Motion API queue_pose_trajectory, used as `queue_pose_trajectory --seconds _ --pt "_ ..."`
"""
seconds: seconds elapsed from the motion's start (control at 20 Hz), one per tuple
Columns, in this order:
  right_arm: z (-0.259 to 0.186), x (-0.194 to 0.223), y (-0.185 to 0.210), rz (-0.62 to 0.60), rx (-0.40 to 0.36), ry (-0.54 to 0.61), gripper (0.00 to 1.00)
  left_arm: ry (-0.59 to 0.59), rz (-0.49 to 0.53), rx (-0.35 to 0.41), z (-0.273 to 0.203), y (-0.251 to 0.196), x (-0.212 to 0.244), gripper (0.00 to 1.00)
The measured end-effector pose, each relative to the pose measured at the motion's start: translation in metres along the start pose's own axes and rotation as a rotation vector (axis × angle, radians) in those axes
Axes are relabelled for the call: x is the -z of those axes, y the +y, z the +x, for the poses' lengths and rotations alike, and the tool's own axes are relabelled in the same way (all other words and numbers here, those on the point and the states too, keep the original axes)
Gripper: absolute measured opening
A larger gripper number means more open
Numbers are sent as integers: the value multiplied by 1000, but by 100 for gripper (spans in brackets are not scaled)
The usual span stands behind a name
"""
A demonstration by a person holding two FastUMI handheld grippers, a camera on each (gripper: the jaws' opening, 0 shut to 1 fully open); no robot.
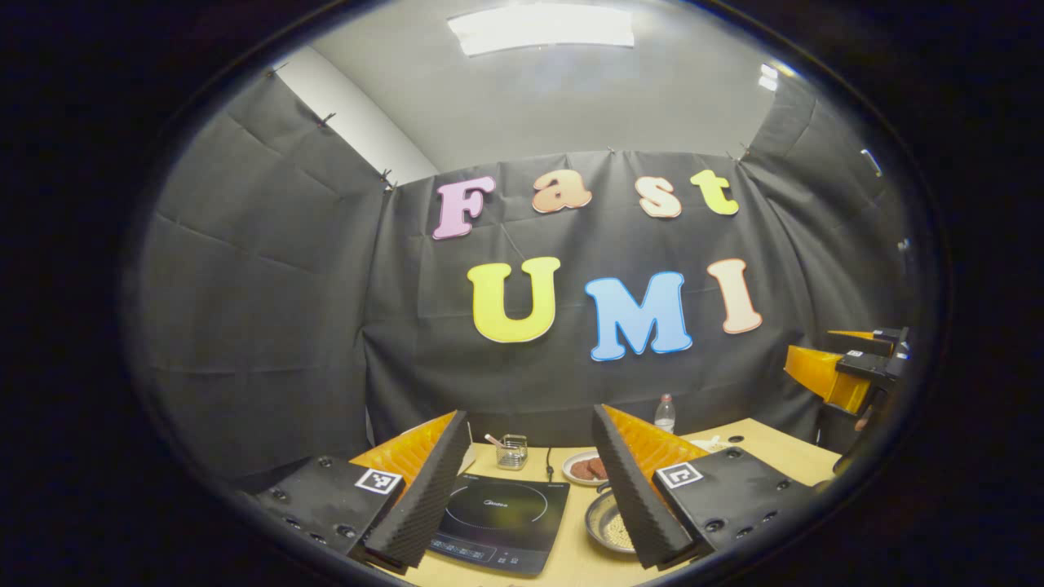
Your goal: First push the handle of the pot to place it horizontally, then grasp the pot with both hands and set it on the induction cooktop.
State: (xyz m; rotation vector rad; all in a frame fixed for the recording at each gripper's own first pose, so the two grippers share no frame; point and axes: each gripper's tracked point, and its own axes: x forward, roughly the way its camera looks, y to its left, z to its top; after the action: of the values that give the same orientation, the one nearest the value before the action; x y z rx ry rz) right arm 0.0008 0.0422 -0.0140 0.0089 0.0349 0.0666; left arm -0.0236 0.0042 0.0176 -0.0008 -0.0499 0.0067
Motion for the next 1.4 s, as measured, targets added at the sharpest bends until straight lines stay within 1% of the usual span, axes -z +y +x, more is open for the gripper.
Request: queue_pose_trajectory --seconds 0.2,0.25,0.3,0.35,0.45,0.5,0.55,0.6,0.65,0.7,0.75,0.8,0.85,0.9,0.95,1.0,1.15,1.2,1.25,1.3,1.4 --pt "-1 9 1 0 11 40 97 0 -1 3 0 6 0 97" --pt "0 10 1 0 15 44 95 0 1 6 0 9 0 97" --pt "0 9 3 1 18 46 87 -1 4 9 0 12 0 97" --pt "0 11 7 1 14 52 83 -4 6 15 1 15 0 97" --pt "0 12 13 -7 19 57 84 -9 11 23 2 23 -1 97" --pt "-1 13 20 -7 7 63 54 -9 9 27 3 27 -1 98" --pt "-1 16 23 -15 8 72 51 -9 4 31 5 31 1 98" --pt "0 21 33 -18 -19 91 48 -10 -2 35 7 36 1 97" --pt "0 29 39 -29 -23 113 48 -9 -8 40 8 40 3 97" --pt "-4 29 43 -30 -21 115 27 -15 -14 45 8 45 3 97" --pt "-1 35 41 -34 -14 123 7 -25 -18 50 9 49 3 100" --pt "-3 43 48 -39 -42 150 3 -26 -14 48 11 54 3 100" --pt "-3 55 54 -48 -67 186 3 -18 -9 38 12 61 9 97" --pt "-5 65 62 -60 -101 220 3 -11 -10 33 13 65 11 100" --pt "-5 74 67 -74 -131 252 3 -14 -15 30 14 66 10 98" --pt "-6 84 72 -82 -166 286 3 -14 -17 25 17 68 10 97" --pt "-12 123 87 -76 -273 400 3 7 -5 -19 25 78 21 100" --pt "-16 138 91 -73 -315 451 3 15 -9 -34 27 79 24 98" --pt "-21 152 93 -77 -341 490 3 23 -13 -48 27 81 27 92" --pt "-25 162 93 -84 -373 526 3 27 -13 -57 28 81 28 92" --pt "-31 179 94 -106 -427 584 3 35 4 -83 29 84 30 100"
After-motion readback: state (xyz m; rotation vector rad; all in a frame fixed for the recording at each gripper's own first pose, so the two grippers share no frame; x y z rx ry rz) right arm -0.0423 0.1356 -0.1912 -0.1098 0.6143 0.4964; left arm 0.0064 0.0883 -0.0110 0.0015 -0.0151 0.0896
